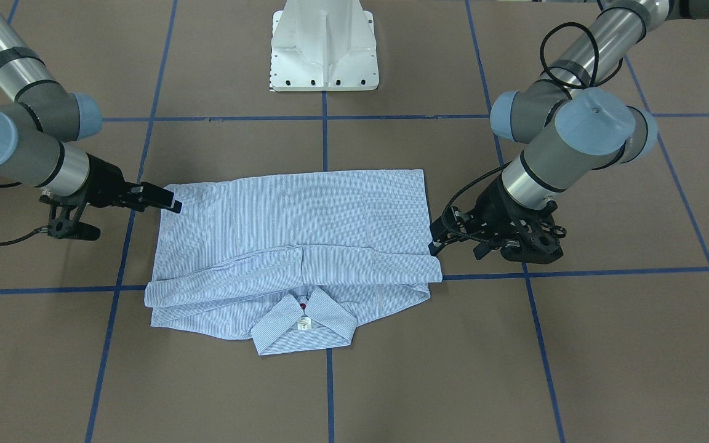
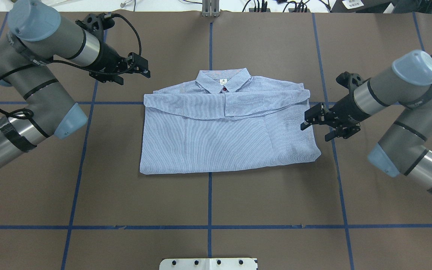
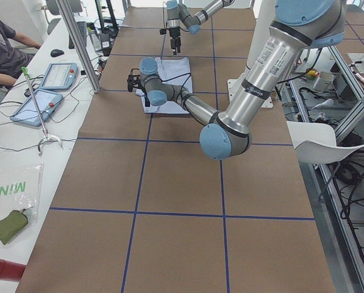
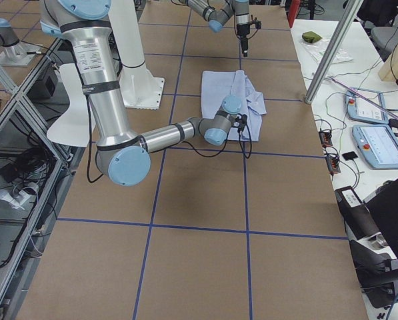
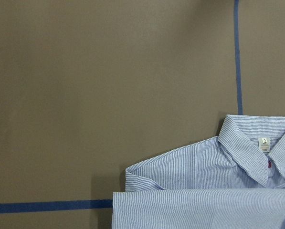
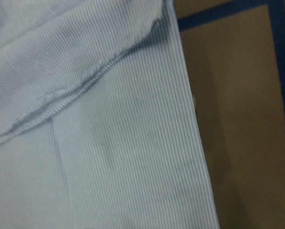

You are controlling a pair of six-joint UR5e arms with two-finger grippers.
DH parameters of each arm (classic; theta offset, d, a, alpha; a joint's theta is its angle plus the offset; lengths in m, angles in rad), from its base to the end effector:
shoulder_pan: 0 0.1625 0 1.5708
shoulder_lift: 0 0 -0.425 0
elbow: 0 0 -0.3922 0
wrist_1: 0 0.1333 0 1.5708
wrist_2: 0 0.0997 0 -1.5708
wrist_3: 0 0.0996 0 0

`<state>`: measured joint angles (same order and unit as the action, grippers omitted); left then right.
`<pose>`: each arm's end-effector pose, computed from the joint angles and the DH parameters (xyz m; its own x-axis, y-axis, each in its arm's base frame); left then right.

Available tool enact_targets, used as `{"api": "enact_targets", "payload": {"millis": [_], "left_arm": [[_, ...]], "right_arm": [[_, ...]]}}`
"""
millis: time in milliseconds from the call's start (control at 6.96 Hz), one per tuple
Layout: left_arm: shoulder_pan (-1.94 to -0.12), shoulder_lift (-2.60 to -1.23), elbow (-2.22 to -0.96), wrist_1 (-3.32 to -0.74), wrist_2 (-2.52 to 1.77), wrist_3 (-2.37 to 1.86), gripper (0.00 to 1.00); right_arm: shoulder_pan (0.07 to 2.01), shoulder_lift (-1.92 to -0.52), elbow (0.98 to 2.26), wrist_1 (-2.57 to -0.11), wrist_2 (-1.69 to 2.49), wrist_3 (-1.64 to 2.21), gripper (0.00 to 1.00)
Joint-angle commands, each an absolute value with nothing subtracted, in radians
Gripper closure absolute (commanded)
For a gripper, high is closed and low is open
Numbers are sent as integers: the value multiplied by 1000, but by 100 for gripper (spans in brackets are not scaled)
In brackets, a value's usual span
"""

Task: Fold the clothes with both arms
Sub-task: 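Raise the left gripper away while the right gripper lowers to the folded shirt's side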

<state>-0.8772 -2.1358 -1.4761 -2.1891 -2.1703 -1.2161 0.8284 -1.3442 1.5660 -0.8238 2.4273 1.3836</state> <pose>0.3858 -0.5847 0.2935 0.3875 -0.0176 -0.9217 0.1927 0.9793 0.0624 -0.3550 -0.4727 0.4451 0.3876 0.2422 0.8894 0.0106 0.9636 -0.2670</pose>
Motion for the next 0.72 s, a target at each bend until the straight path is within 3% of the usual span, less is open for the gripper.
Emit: {"api": "enact_targets", "payload": {"millis": [0,287,575], "left_arm": [[-877,-2134,-1483,-2189,-2169,-1218,1],[-877,-2128,-1485,-2189,-2166,-1218,1],[-877,-2126,-1485,-2189,-2164,-1216,1]], "right_arm": [[766,-1410,1604,-824,2367,1384,0],[756,-1405,1601,-825,2361,1384,4],[749,-1391,1595,-834,2355,1384,18]]}}
